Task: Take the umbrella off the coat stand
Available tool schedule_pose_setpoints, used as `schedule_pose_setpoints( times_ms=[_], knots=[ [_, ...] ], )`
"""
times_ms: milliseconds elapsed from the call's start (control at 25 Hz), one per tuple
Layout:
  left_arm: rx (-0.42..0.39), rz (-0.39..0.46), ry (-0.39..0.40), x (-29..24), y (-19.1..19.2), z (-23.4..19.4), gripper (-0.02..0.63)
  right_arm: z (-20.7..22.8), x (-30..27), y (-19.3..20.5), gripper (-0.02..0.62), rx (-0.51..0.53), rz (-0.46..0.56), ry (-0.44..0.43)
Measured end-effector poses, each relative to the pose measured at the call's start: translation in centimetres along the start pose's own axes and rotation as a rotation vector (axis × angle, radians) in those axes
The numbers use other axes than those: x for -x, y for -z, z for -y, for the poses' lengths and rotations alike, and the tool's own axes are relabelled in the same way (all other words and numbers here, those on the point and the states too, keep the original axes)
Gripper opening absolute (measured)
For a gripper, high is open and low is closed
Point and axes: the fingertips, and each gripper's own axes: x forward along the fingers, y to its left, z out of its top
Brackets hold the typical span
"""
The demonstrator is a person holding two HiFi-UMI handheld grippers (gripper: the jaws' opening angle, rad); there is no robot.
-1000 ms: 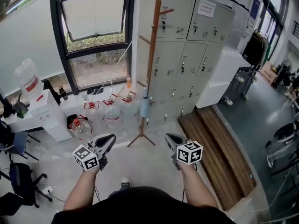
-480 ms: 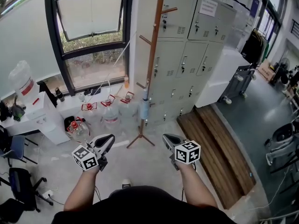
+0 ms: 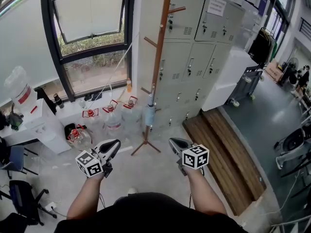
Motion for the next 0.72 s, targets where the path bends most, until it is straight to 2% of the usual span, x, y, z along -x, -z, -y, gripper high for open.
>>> schedule_pose_setpoints(
  times_ms=[240, 520, 720],
  knots=[
    [0.001, -0.012, -0.011, -0.2, -0.7, -2.7, 0.035, 0.5, -1.9, -0.3, 0.013, -0.007, -0.001, 0.012],
    [-0.016, -0.021, 0.031, -1.7, -1.6, -5.6, 0.035, 1.7, -4.0, -2.1, 0.013, -0.013, 0.007, 0.040],
    [-0.028, -0.043, 0.001, -2.5, -2.8, -8.4, 0.035, 2.3, -5.4, -3.8, 0.014, -0.013, 0.013, 0.066]
  ],
)
